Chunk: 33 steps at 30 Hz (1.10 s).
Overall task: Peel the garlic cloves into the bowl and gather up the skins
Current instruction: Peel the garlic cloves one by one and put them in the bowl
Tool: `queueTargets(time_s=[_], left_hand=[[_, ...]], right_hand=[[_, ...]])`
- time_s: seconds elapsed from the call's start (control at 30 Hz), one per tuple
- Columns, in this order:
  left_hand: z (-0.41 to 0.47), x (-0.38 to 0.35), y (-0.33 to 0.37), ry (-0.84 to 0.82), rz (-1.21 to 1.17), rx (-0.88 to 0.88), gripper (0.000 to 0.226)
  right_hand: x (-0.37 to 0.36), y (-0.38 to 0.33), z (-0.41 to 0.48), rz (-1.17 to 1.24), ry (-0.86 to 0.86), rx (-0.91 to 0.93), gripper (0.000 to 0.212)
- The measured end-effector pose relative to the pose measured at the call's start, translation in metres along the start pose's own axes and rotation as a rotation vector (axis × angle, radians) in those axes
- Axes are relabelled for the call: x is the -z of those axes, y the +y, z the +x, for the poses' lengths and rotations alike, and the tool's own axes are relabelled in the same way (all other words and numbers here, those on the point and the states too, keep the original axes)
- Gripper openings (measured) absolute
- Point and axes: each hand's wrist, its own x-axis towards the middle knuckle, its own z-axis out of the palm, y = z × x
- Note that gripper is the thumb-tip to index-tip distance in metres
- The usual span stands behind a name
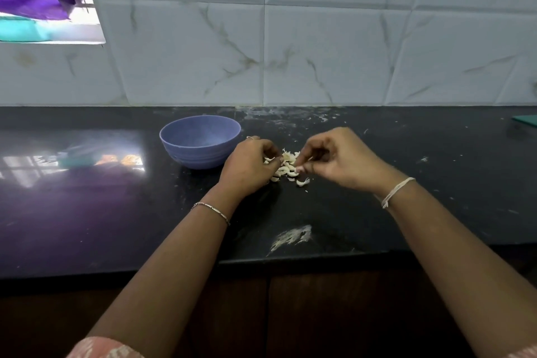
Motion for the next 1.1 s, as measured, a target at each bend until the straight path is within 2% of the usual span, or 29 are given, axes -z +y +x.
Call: queueTargets(time_s=[0.13, 0.23, 0.37, 0.43, 0.53, 0.63, 0.73, 0.9, 1.1], left_hand=[[0.0, -0.001, 0.0, -0.007, -0.007, -0.011, 0.007], [0.001, -0.001, -0.001, -0.003, -0.014, -0.022, 0.006], [0.0, -0.002, 0.0, 0.009, -0.031, -0.049, 0.005], [0.0, -0.003, 0.004, 0.018, -0.106, -0.101, 0.01], [0.001, -0.003, 0.009, 0.012, -0.332, -0.148, 0.026], [0.003, -0.006, 0.02, -0.014, -0.496, -0.156, 0.036], [0.013, -0.013, 0.027, 0.021, -0.58, -0.133, 0.035], [0.036, -0.012, 0.04, 0.024, -0.705, -0.063, 0.017], [0.053, -0.021, 0.042, 0.013, -0.734, -0.075, 0.017]], right_hand=[[-0.016, 0.008, -0.003, -0.256, -0.144, 0.001, 0.013], [-0.012, 0.007, -0.001, -0.19, -0.096, 0.012, 0.015], [-0.016, 0.009, -0.002, -0.223, -0.202, 0.021, 0.015], [-0.01, 0.01, 0.004, 0.03, -0.083, -0.031, 0.016], [-0.002, 0.013, 0.01, 0.64, 0.223, -0.15, 0.009], [-0.009, 0.017, 0.012, 1.038, 0.244, -0.265, 0.006], [-0.008, 0.021, 0.018, 1.174, 0.22, -0.359, 0.007], [-0.001, 0.035, 0.028, 1.284, 0.213, -0.426, 0.009], [-0.004, 0.047, 0.036, 1.419, 0.239, -0.466, 0.011]])
